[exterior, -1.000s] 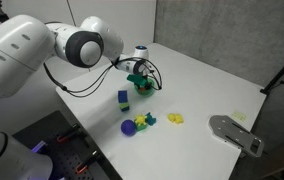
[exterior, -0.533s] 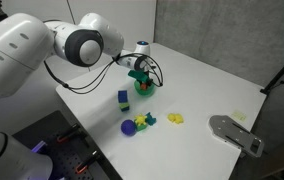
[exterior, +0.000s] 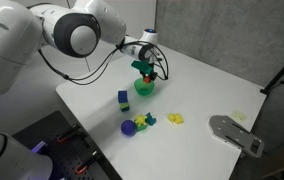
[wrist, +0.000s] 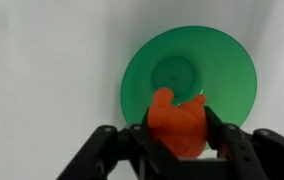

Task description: Take the orange rubber toy out of the bowl and put it on the table

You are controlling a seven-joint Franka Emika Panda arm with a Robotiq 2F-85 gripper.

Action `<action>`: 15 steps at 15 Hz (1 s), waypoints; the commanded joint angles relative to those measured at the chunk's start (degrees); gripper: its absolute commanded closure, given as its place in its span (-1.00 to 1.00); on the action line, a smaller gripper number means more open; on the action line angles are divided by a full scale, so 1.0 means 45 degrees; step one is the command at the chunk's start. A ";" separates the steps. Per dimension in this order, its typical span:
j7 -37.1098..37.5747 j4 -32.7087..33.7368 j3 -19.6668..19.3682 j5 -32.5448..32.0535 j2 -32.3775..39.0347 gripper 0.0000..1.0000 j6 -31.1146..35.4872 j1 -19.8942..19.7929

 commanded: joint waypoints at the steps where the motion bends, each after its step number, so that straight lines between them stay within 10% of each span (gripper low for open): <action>1: -0.0611 -0.2578 0.0065 0.0335 -0.2185 0.53 -0.0576 -0.0826; 6: -0.0782 -0.5356 -0.0452 0.0269 -0.4019 0.47 -0.0682 -0.1767; 8: -0.0899 -0.6174 -0.0679 0.0239 -0.4559 -0.44 -0.0666 -0.2069; 15: -0.1149 -0.7623 -0.1036 0.0166 -0.5839 -1.00 -0.0852 -0.2345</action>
